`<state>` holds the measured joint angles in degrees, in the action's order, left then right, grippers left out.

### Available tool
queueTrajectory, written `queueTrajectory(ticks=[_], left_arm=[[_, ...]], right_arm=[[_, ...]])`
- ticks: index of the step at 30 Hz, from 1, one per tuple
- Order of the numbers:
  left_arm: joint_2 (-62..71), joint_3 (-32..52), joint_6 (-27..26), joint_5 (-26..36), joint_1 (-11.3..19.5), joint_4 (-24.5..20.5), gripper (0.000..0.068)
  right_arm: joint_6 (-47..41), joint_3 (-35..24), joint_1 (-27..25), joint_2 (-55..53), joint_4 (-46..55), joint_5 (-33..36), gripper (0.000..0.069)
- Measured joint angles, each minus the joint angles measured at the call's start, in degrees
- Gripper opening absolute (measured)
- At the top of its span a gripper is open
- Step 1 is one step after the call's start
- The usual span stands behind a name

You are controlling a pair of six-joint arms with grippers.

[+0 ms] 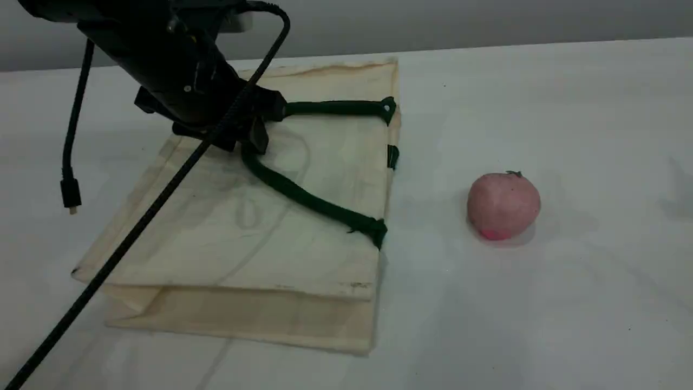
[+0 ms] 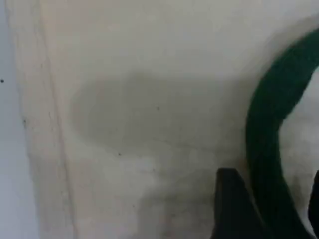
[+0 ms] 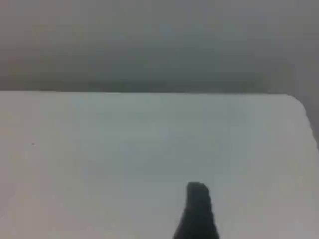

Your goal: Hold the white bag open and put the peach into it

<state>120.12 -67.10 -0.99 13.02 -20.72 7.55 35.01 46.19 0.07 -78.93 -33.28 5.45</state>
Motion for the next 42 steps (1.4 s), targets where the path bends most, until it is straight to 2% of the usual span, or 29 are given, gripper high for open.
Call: queueTrajectory(ticks=[5, 13, 16, 22, 26, 33, 42], left_arm=[[0.0, 0.0, 0.0, -0.1, 0.0, 0.1, 0.0323], [0.0, 0.0, 0.0, 0.2, 0.0, 0.1, 0.016], [0.0, 0.0, 0.0, 0.3, 0.0, 0.1, 0.0122], [-0.1, 0.0, -0.3, 0.3, 0.0, -0.1, 0.0092], [-0.2, -0.5, -3.5, 2.5, 0.0, -0.1, 0.0092], [-0.2, -7.3, -9.5, 13.2, 0.1, -0.2, 0.0092], [-0.2, -22.1, -17.8, 35.3, 0.1, -0.2, 0.009]], right_arm=[[0.0, 0.0, 0.0, 0.0, 0.0, 0.0, 0.0493], [0.0, 0.0, 0.0, 0.0, 0.0, 0.0, 0.0493], [0.0, 0.0, 0.0, 0.0, 0.0, 0.0, 0.0493], [0.0, 0.0, 0.0, 0.0, 0.0, 0.0, 0.0493], [0.0, 0.0, 0.0, 0.0, 0.0, 0.2, 0.0493], [0.0, 0.0, 0.0, 0.0, 0.0, 0.5, 0.0493], [0.0, 0.0, 0.0, 0.0, 0.0, 0.8, 0.0493]])
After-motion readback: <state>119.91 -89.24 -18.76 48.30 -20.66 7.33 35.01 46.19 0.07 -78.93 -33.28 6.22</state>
